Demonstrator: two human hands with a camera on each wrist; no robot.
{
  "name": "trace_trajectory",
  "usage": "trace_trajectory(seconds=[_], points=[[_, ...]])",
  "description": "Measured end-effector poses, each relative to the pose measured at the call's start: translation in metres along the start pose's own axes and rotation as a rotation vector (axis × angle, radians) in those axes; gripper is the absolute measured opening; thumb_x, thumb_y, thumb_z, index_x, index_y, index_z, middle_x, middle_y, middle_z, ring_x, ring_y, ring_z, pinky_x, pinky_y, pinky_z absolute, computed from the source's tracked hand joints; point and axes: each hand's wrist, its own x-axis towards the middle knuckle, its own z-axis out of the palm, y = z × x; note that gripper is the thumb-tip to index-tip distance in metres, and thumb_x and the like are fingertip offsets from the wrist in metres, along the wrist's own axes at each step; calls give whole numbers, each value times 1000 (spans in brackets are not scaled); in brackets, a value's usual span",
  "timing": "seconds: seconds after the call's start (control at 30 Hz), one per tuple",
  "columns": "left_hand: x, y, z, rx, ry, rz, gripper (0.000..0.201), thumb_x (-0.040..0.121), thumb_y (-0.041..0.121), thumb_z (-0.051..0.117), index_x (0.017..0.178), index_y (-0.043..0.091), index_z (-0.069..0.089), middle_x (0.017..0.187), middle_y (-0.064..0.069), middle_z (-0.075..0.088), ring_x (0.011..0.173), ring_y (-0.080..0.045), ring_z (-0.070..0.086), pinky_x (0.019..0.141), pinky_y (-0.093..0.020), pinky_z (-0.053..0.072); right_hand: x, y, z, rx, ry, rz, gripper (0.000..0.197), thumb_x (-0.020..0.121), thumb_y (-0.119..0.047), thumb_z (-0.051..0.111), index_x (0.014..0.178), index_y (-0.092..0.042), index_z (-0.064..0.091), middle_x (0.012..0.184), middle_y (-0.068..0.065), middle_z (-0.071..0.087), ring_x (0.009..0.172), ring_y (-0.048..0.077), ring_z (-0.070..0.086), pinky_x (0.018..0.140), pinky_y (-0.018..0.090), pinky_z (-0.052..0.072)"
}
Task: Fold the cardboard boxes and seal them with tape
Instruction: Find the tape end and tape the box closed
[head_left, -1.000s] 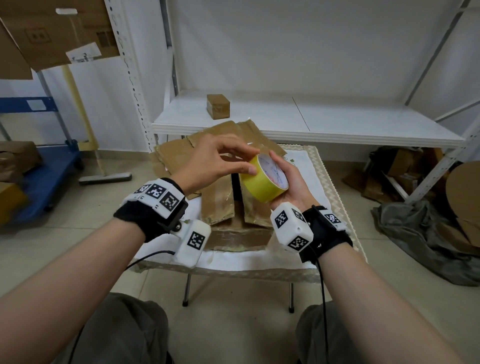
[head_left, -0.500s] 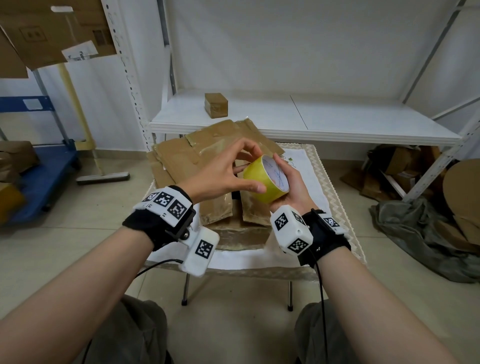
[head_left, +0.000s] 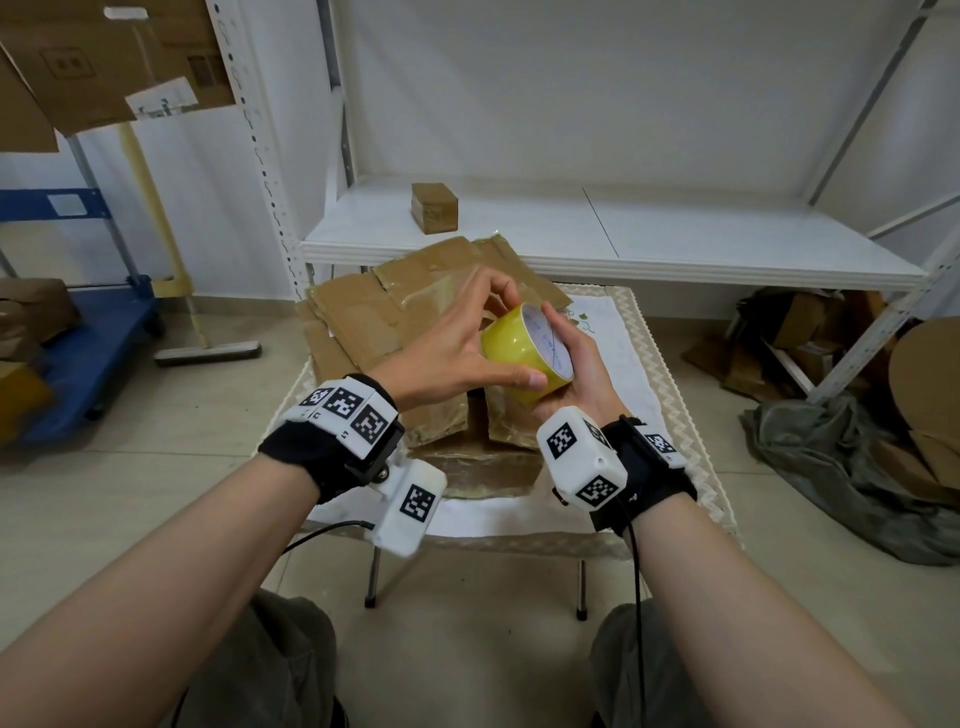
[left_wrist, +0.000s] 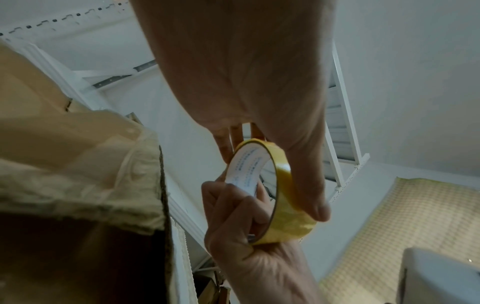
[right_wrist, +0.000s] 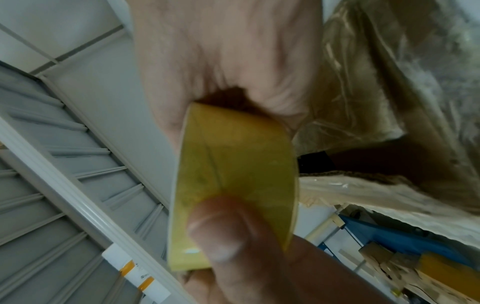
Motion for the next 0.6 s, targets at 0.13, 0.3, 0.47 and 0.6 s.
trace_trajectory(seconds=[0.13,0.3,0.47,0.6], points=[[-2,-2,1,-2,16,6,62,70,48,82,105,20,39,115,-1,43,109,-20,48,95,-49,50,2,5,-1,37,-10,-26,49,101,-41,51,87,-3,79,90,16,69,82,27,70,75,36,60],[-5,0,1,-136,56,-53,63,68,44,82,110,18,43,123,1,49,120,-11,50,97,-29,51,1,2,1,30,-8,-25,53,102,-41,50,83,-2,80,86,17,71,76,28,72,70,36,61],[1,3,-17,-93,154,-29,26,94,26,67,114,11,71,113,0,71,108,-15,66,98,-44,53,-4,-2,-6,-72,-46,-38,51,105,-41,43,98,-9,81,97,11,75,87,22,73,79,33,59],[7,11,-30,-23,153,-59,16,84,11,76,100,7,78,96,-3,77,92,-15,73,91,-38,58,-3,-3,-6,-100,4,3,50,103,-42,46,94,-8,82,93,10,75,81,22,74,72,32,61]])
